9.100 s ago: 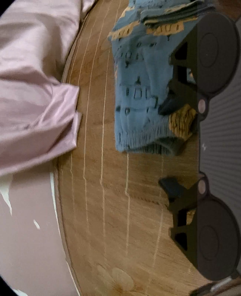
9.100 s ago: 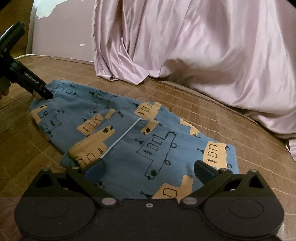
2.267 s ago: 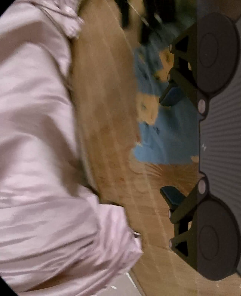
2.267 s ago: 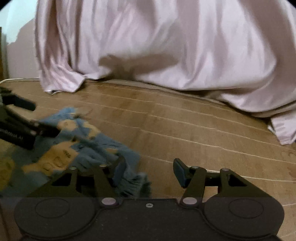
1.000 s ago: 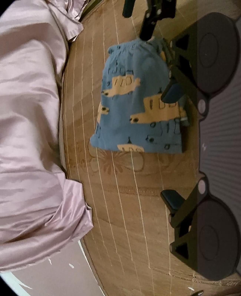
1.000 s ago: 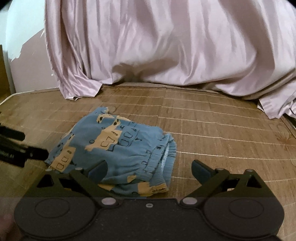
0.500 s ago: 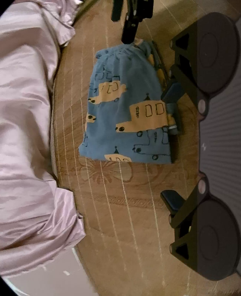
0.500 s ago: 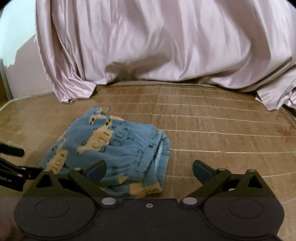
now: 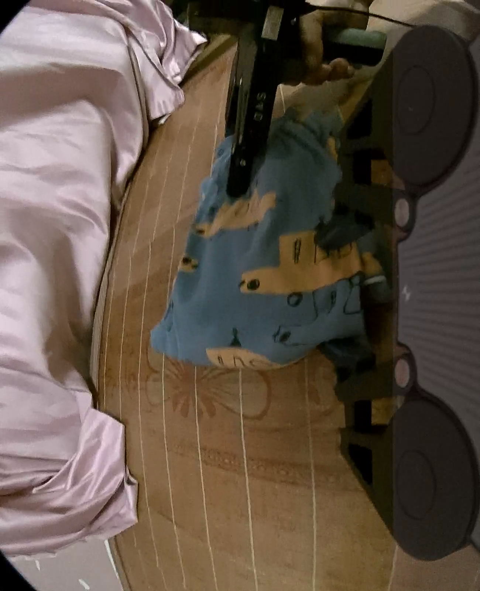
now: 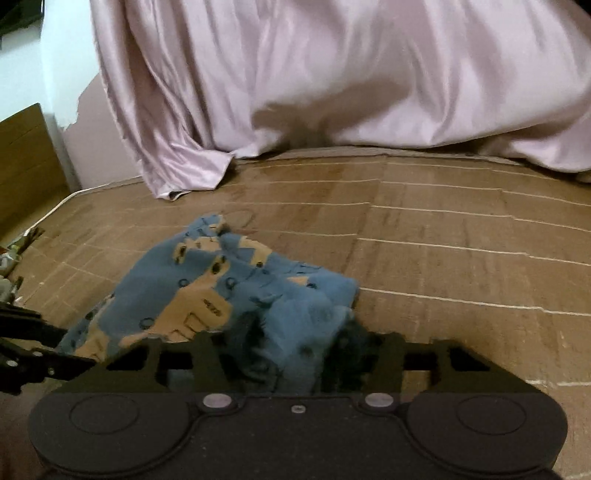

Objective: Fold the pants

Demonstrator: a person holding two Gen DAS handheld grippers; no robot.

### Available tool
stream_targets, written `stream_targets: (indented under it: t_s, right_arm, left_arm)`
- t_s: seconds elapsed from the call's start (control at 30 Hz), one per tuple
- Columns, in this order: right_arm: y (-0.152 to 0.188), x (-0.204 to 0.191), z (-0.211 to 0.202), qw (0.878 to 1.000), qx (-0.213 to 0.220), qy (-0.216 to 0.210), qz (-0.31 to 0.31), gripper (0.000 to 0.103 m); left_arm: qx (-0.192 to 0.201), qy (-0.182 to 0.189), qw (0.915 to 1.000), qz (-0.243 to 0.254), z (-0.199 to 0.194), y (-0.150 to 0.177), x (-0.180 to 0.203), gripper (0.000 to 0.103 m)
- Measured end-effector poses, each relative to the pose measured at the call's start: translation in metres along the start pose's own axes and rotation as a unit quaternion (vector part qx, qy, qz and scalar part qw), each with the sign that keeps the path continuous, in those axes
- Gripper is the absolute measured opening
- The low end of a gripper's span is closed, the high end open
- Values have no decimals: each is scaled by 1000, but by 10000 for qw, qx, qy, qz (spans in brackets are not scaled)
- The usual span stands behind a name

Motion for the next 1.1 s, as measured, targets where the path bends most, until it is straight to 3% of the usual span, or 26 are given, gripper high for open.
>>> stream_targets:
  t_s: [0.07,0.17,0.23,0.27,0.37,0.43,0.47,0.57,0.63,0.7,0.9,1.1]
  right_arm:
    - [-5,-6,4,9993,-17,175,-335,25]
    - [-21,-4,24,9957,-90,578,-713,24]
    - [-40,12,44,9932,-119,882,-756,25]
    - [-53,23,56,9926,-98,1021,-646,28]
    - [-82,49,78,9891,-103,1437,-308,50]
    - [-95,49,74,9879,-84,1524,-260,51]
    - [-98,43,63,9872,83,1560,-325,54]
    - [-90,21,30,9886,326,1445,-269,80]
    - [-73,-2,7,9898,369,1356,-252,82]
    - [-53,-31,-16,9893,403,1390,-209,91]
    - [-10,-109,-78,9852,859,1459,258,102]
    - [22,-144,-117,9756,1387,1691,220,102]
  left_arm:
    - [72,-31,10000,43,3,-1,3,57]
    - [189,-116,9995,242,16,-16,10,57]
    - [286,-270,9989,237,35,-37,13,62]
    - [348,-371,9986,166,49,-53,13,64]
    - [462,-541,9974,-72,84,-89,8,80]
    - [309,-613,9972,-305,94,-106,-1,81]
    - [223,-592,9967,-517,91,-110,-8,81]
    - [199,-398,9929,-1101,64,-100,-29,91]
    - [304,-466,9913,-1193,45,-88,-39,98]
    - [335,-650,9906,-1154,23,-73,-45,99]
    - [824,-1078,9875,-804,-39,-43,-46,103]
    - [1206,-1234,9828,-652,-80,-20,-33,103]
Point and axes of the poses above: each gripper's, at about its wrist camera, not at the fingertips, and z roughly the way its jaws point, x to its right, y to its underside, the point moved 3 cm from there along z, roughly the way its jaws point, and after that the axes turned 9 degrees about -y, right-handed, at the moved point
